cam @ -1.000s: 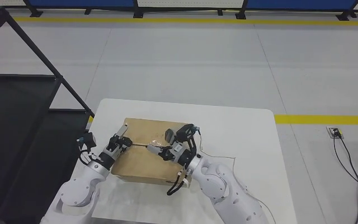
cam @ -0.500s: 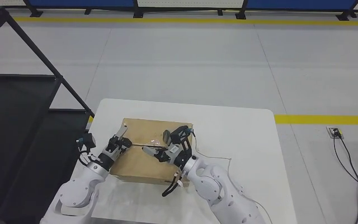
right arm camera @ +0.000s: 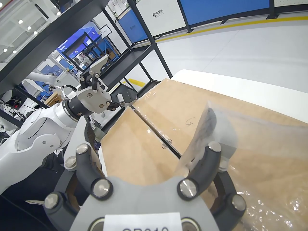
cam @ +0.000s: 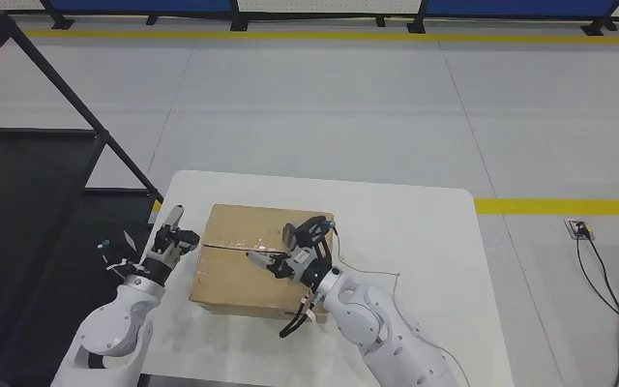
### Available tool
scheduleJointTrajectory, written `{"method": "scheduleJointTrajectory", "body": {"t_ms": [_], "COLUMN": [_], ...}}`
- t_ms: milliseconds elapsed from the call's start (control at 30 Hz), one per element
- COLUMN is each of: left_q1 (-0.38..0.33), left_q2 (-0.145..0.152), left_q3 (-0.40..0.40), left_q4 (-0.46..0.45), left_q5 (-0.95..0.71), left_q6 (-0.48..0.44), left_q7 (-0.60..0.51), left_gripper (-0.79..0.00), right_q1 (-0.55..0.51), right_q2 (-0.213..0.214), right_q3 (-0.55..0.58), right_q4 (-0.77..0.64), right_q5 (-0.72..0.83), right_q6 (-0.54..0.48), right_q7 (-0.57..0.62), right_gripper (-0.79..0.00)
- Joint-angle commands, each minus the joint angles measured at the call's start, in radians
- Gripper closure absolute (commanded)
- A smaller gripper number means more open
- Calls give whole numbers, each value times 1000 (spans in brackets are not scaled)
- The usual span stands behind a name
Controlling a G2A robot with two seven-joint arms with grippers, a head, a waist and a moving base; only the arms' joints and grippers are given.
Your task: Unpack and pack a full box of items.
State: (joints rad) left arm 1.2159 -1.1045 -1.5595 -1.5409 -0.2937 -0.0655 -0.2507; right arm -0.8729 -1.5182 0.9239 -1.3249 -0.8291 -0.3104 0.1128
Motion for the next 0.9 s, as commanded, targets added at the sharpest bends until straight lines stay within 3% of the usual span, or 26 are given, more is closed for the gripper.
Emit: {"method": "scheduleJointTrajectory", "body": {"t_ms": [0,867], "left_q1": [-8,33], "left_q2": [-1,-15], "left_q3": [7,44], "left_q4": [21,-5], "left_q5": [9,38], "left_q6": [7,-11], "left_q7": [3,-39], "left_gripper": [-785,-785], "right_q1": [1,46], "right_q2": [0,-19], "right_q3": [3,-14], "right_q4": [1,44], "right_q5": [0,-12], "right_q6": [-2,-32], "right_q7": [1,18], "right_gripper": [-785,-785]}}
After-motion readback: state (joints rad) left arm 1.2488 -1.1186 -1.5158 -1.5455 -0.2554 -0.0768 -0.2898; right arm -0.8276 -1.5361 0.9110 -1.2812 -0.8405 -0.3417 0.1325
